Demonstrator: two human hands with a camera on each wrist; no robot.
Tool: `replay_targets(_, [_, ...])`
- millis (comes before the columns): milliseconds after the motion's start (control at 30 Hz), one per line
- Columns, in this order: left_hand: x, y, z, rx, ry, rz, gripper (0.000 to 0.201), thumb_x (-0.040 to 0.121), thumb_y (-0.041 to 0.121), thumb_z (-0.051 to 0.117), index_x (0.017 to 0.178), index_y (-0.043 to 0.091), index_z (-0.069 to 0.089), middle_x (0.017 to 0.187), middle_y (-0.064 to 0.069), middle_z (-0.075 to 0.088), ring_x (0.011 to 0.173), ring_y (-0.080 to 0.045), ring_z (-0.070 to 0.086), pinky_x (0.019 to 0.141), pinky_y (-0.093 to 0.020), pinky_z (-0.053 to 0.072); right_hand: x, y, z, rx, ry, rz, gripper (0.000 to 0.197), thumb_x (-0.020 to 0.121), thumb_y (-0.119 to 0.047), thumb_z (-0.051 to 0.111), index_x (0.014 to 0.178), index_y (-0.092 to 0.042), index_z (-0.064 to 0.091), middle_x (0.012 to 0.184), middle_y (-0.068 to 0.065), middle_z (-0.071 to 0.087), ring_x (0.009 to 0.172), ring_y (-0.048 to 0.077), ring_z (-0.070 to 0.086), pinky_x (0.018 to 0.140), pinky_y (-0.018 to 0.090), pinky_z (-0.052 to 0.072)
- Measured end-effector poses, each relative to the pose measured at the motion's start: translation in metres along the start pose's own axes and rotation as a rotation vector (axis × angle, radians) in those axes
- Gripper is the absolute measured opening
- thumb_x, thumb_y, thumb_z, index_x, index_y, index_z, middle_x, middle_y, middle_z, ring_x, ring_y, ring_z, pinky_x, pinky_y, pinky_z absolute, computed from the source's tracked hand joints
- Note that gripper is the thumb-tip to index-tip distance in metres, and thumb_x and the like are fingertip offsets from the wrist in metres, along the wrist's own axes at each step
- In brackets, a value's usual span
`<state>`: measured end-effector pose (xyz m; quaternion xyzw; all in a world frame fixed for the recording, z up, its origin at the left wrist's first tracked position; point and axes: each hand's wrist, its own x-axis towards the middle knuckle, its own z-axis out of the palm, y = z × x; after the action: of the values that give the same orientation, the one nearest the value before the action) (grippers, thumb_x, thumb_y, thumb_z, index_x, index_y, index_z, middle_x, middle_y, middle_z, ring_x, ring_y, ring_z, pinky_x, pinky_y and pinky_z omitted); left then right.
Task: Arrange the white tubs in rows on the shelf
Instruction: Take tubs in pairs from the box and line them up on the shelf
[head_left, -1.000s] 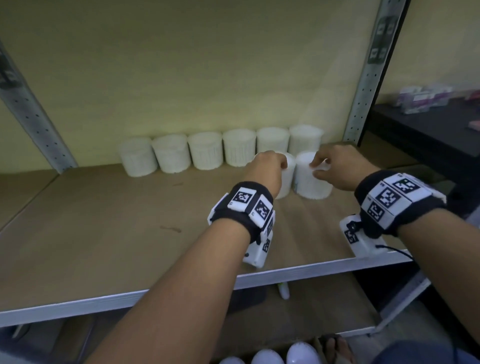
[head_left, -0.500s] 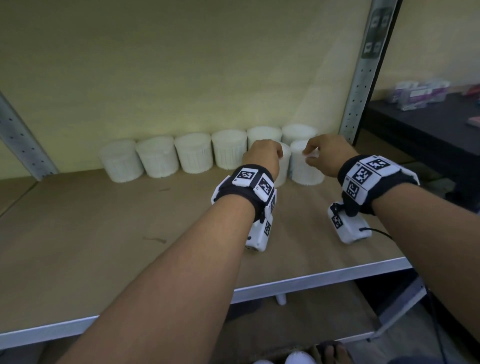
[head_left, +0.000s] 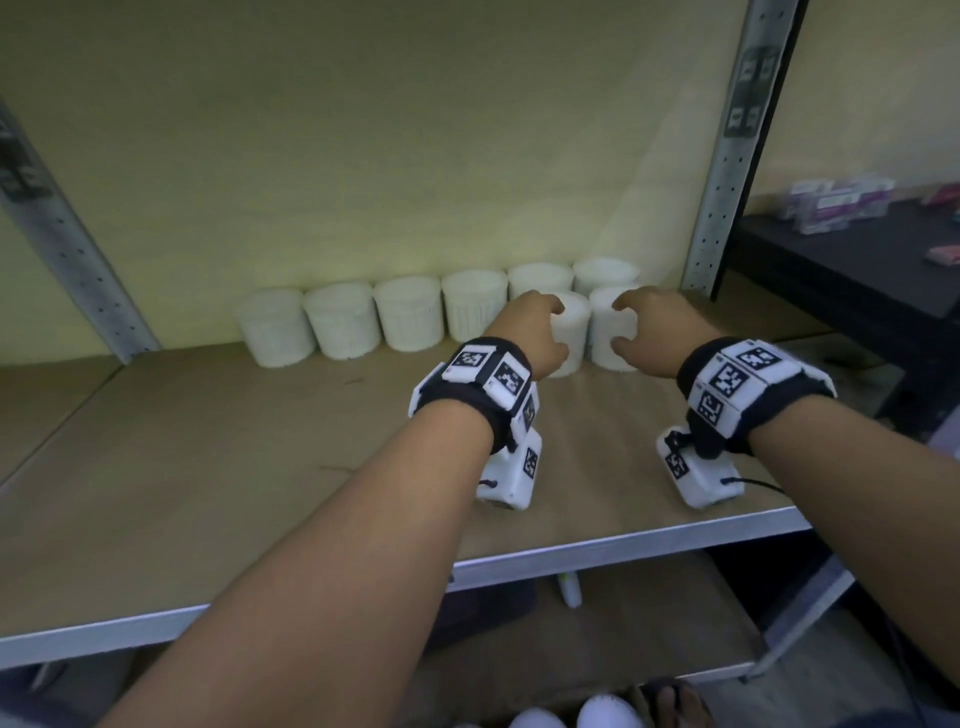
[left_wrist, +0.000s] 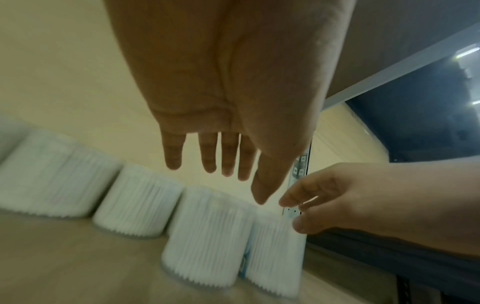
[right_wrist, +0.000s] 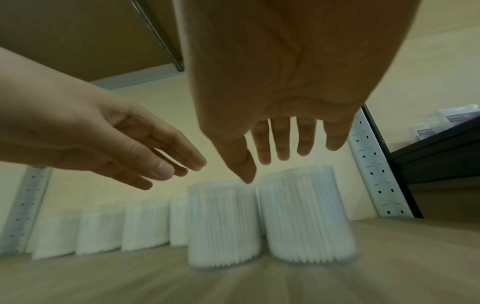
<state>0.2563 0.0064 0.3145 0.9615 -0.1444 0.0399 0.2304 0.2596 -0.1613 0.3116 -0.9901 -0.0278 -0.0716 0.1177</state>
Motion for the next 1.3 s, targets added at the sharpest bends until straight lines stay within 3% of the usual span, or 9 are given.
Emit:
replay_targets(233, [-0.084,0.006,-0.028,-0.002,0.012,0.003,0.051,0.088,0.029,0.060,0.136,0.014,0.050,0.139,-0.004,0.051,0.125,-0.019,0.051,0.100,-0.027,0.041,-0.079,-0.008,-0.020,0.146,-0.015,-0.027,0.034,0.088,-0.030,0.061,0.120,-0.019,0.062,0.125,0.006,0.060,0.109,0.021,0.060,0.087,0.026,0.045])
replay_targets(433, [-0.169,0.018,-0.029,-0.021,0.026,0.045,0.044,0.087,0.039,0.060,0.129,0.024,0.054,0.128,0.004,0.057,0.116,-0.013,0.054,0.096,-0.029,0.044,-0.164,-0.031,-0.023,0.172,-0.094,-0.084,0.033,0.089,-0.035,0.059,0.121,-0.024,0.060,0.120,-0.003,0.062,0.113,0.015,0.057,0.089,0.025,0.044])
replay_targets(600, [-0.222,0.009,0.002,-0.095,-0.034,0.010,0.034,0.086,0.038,0.061,0.117,0.026,0.059,0.118,0.006,0.061,0.106,-0.013,0.057,0.093,-0.027,0.046,-0.216,-0.035,0.019,0.190,-0.212,-0.120,0.024,0.084,-0.031,0.062,0.104,-0.020,0.067,0.105,0.001,0.068,0.102,0.019,0.062,0.086,0.030,0.050])
replay_targets(833, [-0.280,-0.029,0.081,-0.064,-0.311,-0.085,0.033,0.085,0.036,0.060,0.114,0.022,0.061,0.104,0.005,0.058,0.100,-0.014,0.059,0.088,-0.029,0.050,-0.264,-0.014,0.103,0.137,-0.489,-0.050,0.013,0.083,-0.027,0.057,0.091,-0.018,0.062,0.093,0.003,0.062,0.096,0.024,0.063,0.076,0.030,0.050])
replay_targets(933, [-0.295,-0.046,0.117,-0.066,-0.466,-0.186,0.033,0.083,0.033,0.059,0.112,0.019,0.060,0.114,0.000,0.060,0.105,-0.018,0.059,0.090,-0.035,0.050,-0.279,-0.003,0.142,0.107,-0.659,0.028,0.020,0.076,-0.039,0.050,0.092,-0.031,0.058,0.105,-0.002,0.063,0.103,0.025,0.063,0.089,0.038,0.050])
replay_targets(1000, [-0.296,-0.053,0.140,-0.056,-0.547,-0.239,0.033,0.080,0.033,0.058,0.111,0.020,0.059,0.117,0.000,0.060,0.107,-0.021,0.059,0.092,-0.036,0.050,-0.283,0.004,0.166,0.052,-0.708,0.071,0.025,0.071,-0.044,0.045,0.094,-0.038,0.053,0.115,-0.005,0.060,0.115,0.029,0.056,0.103,0.047,0.040])
replay_targets(1100, [-0.293,-0.061,0.176,-0.055,-0.616,-0.299,0.038,0.079,0.036,0.058,0.114,0.022,0.058,0.122,-0.002,0.059,0.108,-0.023,0.060,0.093,-0.037,0.050,-0.284,0.008,0.185,-0.076,-0.764,0.065,0.035,0.083,-0.041,0.049,0.117,-0.038,0.053,0.134,-0.004,0.052,0.132,0.029,0.039,0.116,0.050,0.019])
replay_targets(1200, [-0.287,-0.071,0.206,-0.057,-0.666,-0.328,0.051,0.083,0.033,0.062,0.131,0.019,0.049,0.136,-0.004,0.052,0.119,-0.024,0.055,0.100,-0.034,0.046,-0.283,0.012,0.202,-0.155,-0.791,0.044,0.044,0.092,-0.037,0.048,0.136,-0.031,0.044,0.149,0.002,0.035,0.141,0.031,0.023,0.119,0.049,0.006])
replay_targets(1300, [-0.279,-0.082,0.232,-0.058,-0.671,-0.349,0.057,0.086,0.032,0.062,0.138,0.017,0.042,0.144,-0.003,0.044,0.127,-0.022,0.049,0.102,-0.031,0.041,-0.281,0.016,0.218,-0.163,-0.837,0.068,0.047,0.092,-0.037,0.049,0.138,-0.031,0.041,0.152,0.004,0.028,0.144,0.036,0.013,0.119,0.051,0.006])
